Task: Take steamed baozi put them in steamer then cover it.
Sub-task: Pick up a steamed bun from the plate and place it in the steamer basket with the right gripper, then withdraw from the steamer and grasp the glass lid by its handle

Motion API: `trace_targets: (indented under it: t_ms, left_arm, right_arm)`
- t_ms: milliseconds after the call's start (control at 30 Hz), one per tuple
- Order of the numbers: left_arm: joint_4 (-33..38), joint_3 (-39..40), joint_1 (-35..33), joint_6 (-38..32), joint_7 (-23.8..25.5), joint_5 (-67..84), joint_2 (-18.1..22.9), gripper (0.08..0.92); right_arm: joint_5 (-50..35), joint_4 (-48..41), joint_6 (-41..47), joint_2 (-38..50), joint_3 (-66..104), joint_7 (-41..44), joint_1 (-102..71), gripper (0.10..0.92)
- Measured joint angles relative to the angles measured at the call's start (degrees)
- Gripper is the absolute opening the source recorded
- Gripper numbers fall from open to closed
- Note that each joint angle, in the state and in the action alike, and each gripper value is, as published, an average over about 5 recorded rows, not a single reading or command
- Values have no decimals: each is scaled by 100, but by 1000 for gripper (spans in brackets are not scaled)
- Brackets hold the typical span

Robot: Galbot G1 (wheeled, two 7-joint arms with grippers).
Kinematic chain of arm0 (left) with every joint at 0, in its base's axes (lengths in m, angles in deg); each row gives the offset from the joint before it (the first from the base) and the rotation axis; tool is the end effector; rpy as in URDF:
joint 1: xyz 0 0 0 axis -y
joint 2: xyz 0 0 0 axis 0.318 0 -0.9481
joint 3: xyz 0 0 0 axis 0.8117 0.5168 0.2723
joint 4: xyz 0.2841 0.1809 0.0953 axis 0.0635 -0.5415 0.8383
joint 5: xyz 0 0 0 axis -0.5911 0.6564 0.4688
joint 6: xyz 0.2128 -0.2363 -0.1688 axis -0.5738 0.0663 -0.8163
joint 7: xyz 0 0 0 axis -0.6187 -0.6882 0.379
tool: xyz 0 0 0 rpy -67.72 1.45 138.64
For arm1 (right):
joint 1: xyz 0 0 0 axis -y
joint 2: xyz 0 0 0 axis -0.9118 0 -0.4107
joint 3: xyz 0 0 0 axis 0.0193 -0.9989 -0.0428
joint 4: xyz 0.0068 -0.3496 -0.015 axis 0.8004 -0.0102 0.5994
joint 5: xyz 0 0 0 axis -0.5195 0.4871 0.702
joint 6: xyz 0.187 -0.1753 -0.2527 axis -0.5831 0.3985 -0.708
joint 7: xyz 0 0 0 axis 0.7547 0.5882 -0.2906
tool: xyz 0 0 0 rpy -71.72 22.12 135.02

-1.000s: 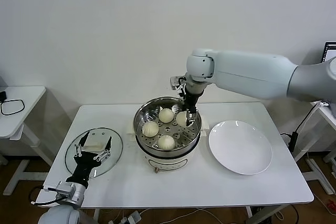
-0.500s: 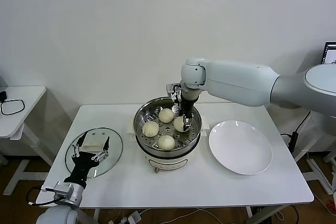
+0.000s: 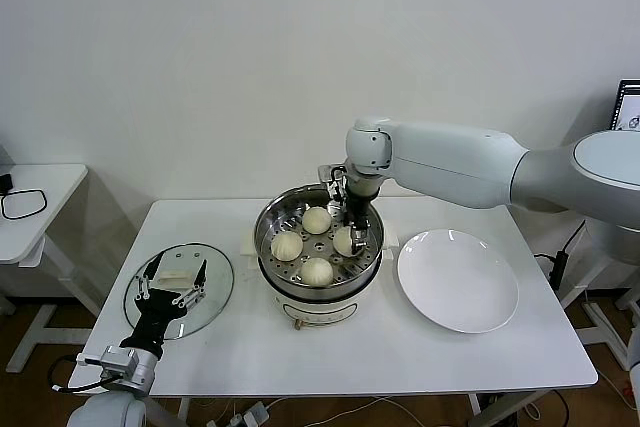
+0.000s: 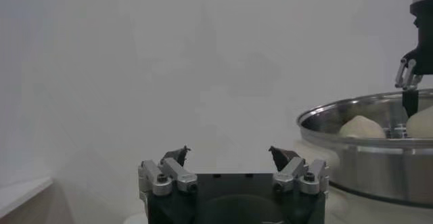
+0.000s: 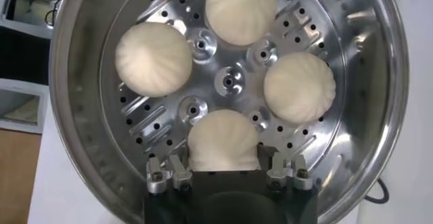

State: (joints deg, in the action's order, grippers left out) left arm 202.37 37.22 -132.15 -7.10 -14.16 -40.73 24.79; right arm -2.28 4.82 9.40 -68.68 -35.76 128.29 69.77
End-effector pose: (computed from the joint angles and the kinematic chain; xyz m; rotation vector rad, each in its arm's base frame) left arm 0.2153 0.1001 -0.3111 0.1556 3.1124 0.3102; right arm 0.5879 0.1156 -0.0852 1.3756 -1.2359 1.3602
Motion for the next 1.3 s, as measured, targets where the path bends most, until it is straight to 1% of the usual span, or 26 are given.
trace_targets:
  t_ms: [233, 400, 600, 767, 900, 1067, 1200, 1300]
  left_arm:
    - [35, -10, -32, 8, -4, 0, 1, 823]
    - [60, -12, -41, 25, -18, 0, -3, 823]
    - [101, 33, -35, 71, -54, 6, -19, 823]
    - [137, 104, 2, 130, -122, 53, -51, 823]
    - [191, 160, 41, 207, -183, 89, -67, 823]
    - [219, 261, 113, 291, -273, 78, -107, 823]
    - [220, 372, 170, 306, -370, 29, -99, 823]
    - [230, 449, 191, 287, -432, -23, -98, 823]
  right_arm:
    - [-123, 146, -37, 243, 113, 100, 181, 823]
    - [-284, 396, -41, 655, 236, 189, 467, 823]
    - [-401, 860, -49, 1448, 575, 188, 611, 823]
    - [-495, 1370, -162, 2354, 1272, -22, 325, 823]
    - [-671, 1798, -452, 3155, 2155, -532, -318, 823]
    - [-1029, 2325, -1042, 4002, 3629, -1589, -1717, 823]
    - [-1263, 2753, -1510, 4358, 5116, -2572, -3207, 823]
    - [-1333, 3082, -1837, 4410, 6268, -3285, -4360, 823]
